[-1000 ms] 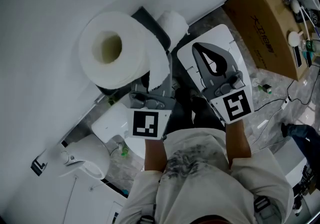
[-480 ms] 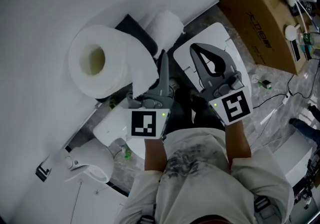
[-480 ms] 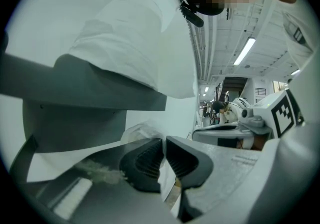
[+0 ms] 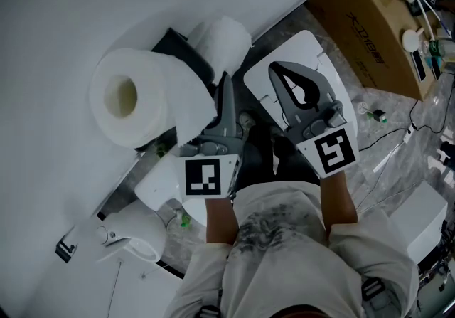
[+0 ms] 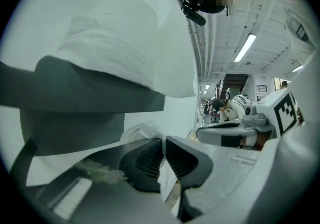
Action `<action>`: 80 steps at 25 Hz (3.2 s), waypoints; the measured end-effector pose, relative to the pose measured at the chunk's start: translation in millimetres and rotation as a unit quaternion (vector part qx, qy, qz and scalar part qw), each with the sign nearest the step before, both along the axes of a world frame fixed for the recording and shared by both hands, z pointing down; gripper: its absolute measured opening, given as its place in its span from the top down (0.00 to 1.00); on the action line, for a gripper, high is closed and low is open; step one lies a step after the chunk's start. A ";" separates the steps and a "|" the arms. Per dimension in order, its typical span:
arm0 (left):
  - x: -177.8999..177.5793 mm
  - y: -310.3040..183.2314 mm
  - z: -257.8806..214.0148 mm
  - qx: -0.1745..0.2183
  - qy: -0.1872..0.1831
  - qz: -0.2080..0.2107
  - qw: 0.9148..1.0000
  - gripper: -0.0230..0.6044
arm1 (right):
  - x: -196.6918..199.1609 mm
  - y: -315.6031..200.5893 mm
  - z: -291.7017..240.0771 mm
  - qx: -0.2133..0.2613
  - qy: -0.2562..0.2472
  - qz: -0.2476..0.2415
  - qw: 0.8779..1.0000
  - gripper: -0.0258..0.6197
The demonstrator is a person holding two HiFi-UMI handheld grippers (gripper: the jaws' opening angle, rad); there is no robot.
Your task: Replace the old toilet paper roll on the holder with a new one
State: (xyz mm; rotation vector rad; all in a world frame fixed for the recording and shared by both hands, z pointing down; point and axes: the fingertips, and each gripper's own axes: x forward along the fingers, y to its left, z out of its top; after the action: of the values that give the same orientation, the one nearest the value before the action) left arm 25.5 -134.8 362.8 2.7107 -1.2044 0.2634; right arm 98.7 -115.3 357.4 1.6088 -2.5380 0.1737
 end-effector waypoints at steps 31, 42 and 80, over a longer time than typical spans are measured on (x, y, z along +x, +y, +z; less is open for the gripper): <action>20.2 -2.7 2.4 0.004 0.006 0.020 1.000 0.94 | -1.4 1.9 -2.4 0.001 0.003 0.009 1.000 0.96; 55.0 6.6 -9.3 0.009 0.025 0.060 0.998 0.94 | 24.2 15.1 -13.1 0.009 0.007 0.039 0.999 0.96; 20.1 117.6 -71.5 0.034 0.027 0.020 0.999 0.93 | 14.4 97.3 -87.1 0.068 0.010 -0.035 0.997 0.96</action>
State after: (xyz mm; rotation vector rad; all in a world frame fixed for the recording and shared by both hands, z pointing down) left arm 45.6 -17.1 291.3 2.7832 -1.1665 0.1560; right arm 113.1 -18.0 270.3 1.5563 -2.6377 -0.0212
